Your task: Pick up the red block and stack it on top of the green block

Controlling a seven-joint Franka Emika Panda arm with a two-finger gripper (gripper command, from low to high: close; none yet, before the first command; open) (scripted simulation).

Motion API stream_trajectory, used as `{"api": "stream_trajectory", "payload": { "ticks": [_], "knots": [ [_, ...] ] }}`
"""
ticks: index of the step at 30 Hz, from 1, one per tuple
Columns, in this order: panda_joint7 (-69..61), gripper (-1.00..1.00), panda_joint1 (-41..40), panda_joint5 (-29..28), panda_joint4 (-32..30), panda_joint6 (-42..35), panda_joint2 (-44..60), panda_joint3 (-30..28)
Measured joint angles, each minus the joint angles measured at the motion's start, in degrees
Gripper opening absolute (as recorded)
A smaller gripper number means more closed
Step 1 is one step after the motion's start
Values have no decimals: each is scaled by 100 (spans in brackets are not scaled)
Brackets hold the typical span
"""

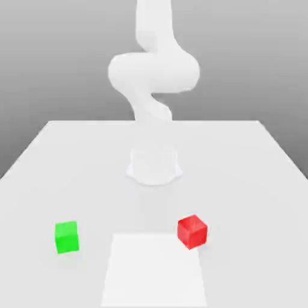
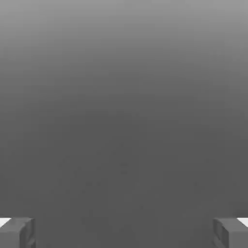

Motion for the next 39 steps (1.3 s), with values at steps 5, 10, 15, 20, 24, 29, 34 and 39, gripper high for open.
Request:
{"api": "stream_trajectory", "payload": {
  "ticks": [5,10,15,20,24,29,34,39],
  "knots": [
    [-373,0,322,66,-871,681,872,31],
    [-741,0,641,113,-1750,1359,1748,89],
    [-1124,0,971,119,-2711,2121,2754,184],
    [-1215,0,1143,-64,-3110,3322,4312,270],
    [-1112,-100,1264,-219,-3018,4056,5177,99],
    [-1097,-100,1255,-234,-3018,4052,5176,101],
    [-1169,-100,1229,-141,-3082,3677,4739,157],
    [-1219,-100,1224,-3,-3205,2825,3762,122]
  ]
}}
